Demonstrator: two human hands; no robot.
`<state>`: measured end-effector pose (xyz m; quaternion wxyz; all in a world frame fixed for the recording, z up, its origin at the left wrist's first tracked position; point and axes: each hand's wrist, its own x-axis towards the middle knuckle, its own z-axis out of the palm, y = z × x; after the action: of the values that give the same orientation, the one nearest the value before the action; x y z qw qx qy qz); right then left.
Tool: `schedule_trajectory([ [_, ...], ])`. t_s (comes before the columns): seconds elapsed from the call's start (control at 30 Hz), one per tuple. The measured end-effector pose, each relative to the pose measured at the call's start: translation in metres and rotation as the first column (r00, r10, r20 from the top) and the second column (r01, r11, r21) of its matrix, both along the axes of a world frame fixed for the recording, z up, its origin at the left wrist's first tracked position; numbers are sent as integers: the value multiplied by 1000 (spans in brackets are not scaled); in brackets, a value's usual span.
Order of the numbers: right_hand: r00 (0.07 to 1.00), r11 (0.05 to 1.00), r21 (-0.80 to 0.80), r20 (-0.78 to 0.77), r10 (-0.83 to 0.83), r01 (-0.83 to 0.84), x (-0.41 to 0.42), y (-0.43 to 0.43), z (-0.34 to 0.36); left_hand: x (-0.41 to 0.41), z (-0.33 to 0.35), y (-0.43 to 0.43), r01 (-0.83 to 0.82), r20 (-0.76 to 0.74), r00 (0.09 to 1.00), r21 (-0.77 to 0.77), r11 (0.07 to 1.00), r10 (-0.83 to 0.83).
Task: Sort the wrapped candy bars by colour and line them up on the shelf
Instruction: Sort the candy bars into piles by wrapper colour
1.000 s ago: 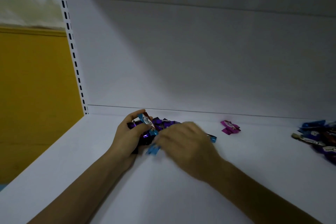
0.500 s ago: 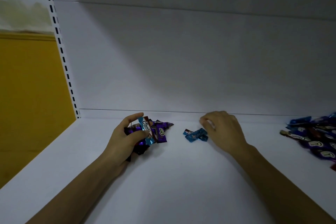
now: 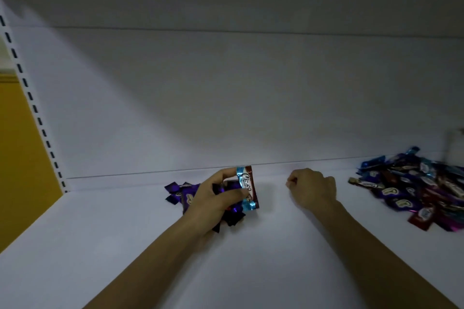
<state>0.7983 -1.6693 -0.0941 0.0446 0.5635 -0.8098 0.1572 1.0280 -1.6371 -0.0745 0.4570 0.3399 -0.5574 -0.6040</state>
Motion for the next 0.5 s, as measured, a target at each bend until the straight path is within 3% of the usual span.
schedule_trajectory([
  [0.07,992,998,59,-122,28,-20,-5,-2,2,-3,-7,-2,-9,43,999,-14,1000,9],
  [0.13,975,999,10,-216,47,-46,-6,2,0,-2,-14,-6,-16,40,999,-7,1000,17],
  [0.17,981,991,-93,-176,81,-99,-3,5,-2,0,-17,-6,-19,20,1000,6,1000,19],
  [0.2,986,962,-216,-22,166,-167,5,9,-3,1,-19,-7,-23,-1,1000,18,1000,23],
  [0.23,919,918,-327,244,310,-223,18,15,-1,2,-21,-8,-28,-20,999,24,999,28],
  [0.27,730,876,-398,508,457,-272,32,20,5,3,-23,-9,-38,-35,999,24,999,39],
  [0.3,528,838,-434,650,546,-332,45,23,10,3,-24,-11,-55,-43,998,18,998,55],
  [0.33,400,805,-450,704,587,-387,55,25,11,4,-25,-12,-73,-45,996,5,997,73],
  [0.4,285,748,-470,721,632,-469,67,25,10,6,-27,-13,-97,-48,994,-18,995,96],
  [0.5,263,799,-473,772,579,-371,69,23,7,6,-29,-13,-102,-35,994,-3,995,102],
])
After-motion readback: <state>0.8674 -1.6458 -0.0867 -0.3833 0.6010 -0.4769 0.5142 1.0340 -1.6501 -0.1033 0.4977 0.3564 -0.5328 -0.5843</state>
